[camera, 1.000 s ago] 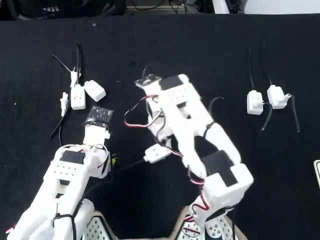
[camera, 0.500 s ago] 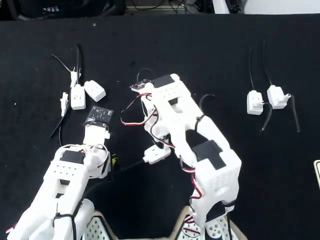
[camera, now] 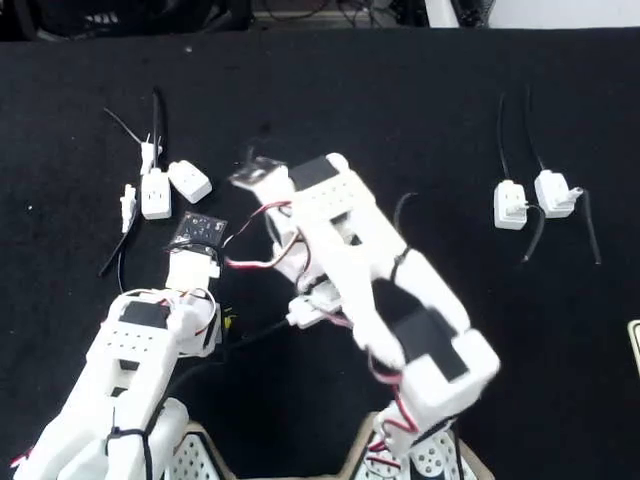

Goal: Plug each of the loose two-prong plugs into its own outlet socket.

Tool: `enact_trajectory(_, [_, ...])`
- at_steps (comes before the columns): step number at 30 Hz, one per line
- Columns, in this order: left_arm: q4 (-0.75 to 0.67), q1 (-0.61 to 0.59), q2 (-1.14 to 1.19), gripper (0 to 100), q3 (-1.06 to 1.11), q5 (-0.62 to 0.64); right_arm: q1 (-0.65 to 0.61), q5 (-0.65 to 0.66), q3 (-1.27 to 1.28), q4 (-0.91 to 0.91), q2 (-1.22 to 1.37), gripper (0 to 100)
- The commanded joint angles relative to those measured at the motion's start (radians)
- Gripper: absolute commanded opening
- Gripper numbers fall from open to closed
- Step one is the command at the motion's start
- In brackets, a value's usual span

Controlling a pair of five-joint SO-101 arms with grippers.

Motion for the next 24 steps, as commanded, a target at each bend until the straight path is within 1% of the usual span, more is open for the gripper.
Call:
enact_trajectory(1, [-0.017, -0.001, -0.021, 20, 0.001, 0.0, -0.037, 0.15, -0.012, -0.009, -0.148, 24.7])
enact_trajectory(3, [-0.017, -0.001, -0.021, 20, 0.002, -0.002, -0.034, 0.328, 0.007, 0.002, -0.179, 24.8])
enact_trajectory(6, [-0.017, -0.001, -0.021, 20, 0.002, -0.002, -0.012, 0.651, 0.088, 0.006, -0.182, 25.0])
enact_trajectory(7, [-0.017, -0.001, -0.021, 20, 0.002, -0.002, -0.006, 0.723, 0.122, -0.008, -0.179, 25.0])
enact_trajectory(8, [-0.017, -0.001, -0.021, 20, 0.002, -0.003, -0.005, 0.767, 0.154, -0.037, -0.174, 25.0])
enact_trajectory(14, [-0.017, -0.001, -0.021, 20, 0.002, -0.003, -0.005, 0.878, 0.32, -0.222, -0.162, 25.0])
enact_trajectory(19, [-0.017, -0.001, -0.021, 20, 0.002, -0.005, -0.003, 0.968, 0.435, -0.276, -0.162, 24.8])
enact_trajectory(24, [-0.017, -0.001, -0.021, 20, 0.002, -0.005, -0.003, 0.988, 0.526, -0.347, -0.162, 25.0])
